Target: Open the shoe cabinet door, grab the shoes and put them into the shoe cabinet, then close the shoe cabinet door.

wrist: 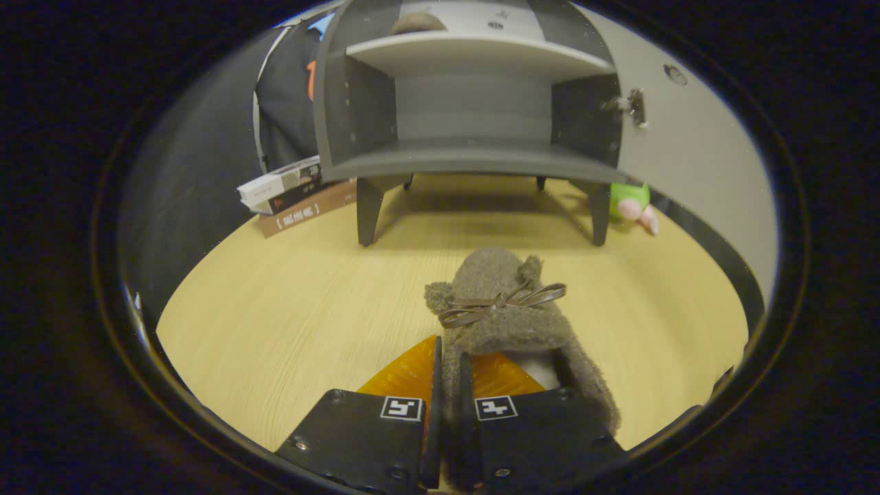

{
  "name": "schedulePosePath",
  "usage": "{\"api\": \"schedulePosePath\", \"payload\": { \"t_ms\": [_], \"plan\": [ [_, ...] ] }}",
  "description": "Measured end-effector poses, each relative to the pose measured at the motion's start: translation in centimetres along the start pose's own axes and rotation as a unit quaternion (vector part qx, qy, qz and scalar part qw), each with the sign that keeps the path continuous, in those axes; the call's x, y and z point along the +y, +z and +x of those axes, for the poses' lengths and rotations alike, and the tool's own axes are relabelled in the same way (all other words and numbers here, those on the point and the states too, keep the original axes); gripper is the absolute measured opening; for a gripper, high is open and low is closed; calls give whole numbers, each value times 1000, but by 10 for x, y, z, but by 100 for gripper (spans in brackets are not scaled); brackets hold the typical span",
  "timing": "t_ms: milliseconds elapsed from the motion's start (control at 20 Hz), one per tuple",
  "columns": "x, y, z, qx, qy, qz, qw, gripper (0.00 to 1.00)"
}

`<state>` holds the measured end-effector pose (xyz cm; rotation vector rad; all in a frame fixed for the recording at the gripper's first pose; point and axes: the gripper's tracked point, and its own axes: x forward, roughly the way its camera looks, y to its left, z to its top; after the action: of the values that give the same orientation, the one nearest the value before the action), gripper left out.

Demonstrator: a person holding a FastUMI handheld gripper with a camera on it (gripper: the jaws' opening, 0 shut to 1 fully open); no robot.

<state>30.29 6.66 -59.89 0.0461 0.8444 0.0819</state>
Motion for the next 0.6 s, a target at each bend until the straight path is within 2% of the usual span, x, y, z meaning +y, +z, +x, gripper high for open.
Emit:
{"api": "schedulePosePath", "payload": {
  "t_ms": [200,600],
  "plan": [
    [-4,3,-5,7,30,47,998,11],
    [-8,17,-62,-37,6,-5,999,10]
  ]
}}
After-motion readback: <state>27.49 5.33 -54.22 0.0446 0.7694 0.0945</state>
